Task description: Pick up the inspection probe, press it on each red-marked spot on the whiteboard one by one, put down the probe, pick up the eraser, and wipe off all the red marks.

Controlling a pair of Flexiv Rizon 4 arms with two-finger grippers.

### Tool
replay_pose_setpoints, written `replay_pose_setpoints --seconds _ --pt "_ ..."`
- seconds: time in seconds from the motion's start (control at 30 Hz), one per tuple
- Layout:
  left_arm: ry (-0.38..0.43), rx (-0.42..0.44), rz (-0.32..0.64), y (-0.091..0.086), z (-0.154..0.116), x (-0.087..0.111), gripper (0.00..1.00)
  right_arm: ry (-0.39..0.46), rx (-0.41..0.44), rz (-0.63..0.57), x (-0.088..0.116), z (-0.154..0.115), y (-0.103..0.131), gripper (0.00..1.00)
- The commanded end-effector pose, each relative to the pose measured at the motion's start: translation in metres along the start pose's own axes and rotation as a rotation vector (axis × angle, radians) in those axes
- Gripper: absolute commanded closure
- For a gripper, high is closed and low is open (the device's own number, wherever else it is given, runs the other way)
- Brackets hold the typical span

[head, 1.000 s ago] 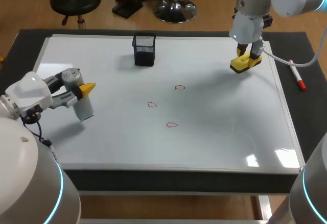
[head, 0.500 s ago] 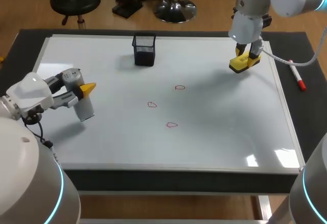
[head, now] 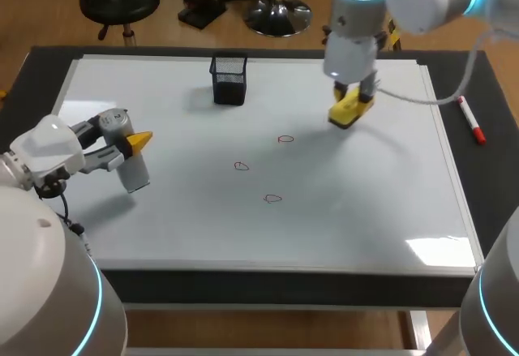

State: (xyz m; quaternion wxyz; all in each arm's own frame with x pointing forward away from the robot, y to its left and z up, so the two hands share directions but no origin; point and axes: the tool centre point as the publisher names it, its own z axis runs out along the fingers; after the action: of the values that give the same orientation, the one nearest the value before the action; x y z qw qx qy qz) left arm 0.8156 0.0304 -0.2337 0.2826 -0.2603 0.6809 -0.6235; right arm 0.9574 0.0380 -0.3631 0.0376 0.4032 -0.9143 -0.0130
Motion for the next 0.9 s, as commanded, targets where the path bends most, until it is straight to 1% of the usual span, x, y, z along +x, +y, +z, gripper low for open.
replay_pose_setpoints --seconds 0.03,0.2,0.47,0.77,0.9 --pt "-0.003 -0.002 0.000 -0.001 0.002 0.000 1.00 0.007 0.048 -0.055 -0.016 -0.002 0.030 1.00" --pt "-0.003 -0.002 0.000 -0.001 0.002 0.000 1.00 0.016 0.054 -0.165 -0.036 0.001 0.066 1.00" --pt "-0.003 -0.002 0.000 -0.001 0.002 0.000 1.00 -0.025 0.049 -0.289 -0.058 0.004 0.113 1.00" --pt "-0.003 -0.002 0.000 -0.001 0.002 0.000 1.00 -0.051 0.048 -0.392 -0.070 0.009 0.155 1.00" --pt "-0.003 -0.002 0.000 -0.001 0.002 0.000 1.00 -0.064 0.043 -0.407 -0.073 0.011 0.165 1.00"
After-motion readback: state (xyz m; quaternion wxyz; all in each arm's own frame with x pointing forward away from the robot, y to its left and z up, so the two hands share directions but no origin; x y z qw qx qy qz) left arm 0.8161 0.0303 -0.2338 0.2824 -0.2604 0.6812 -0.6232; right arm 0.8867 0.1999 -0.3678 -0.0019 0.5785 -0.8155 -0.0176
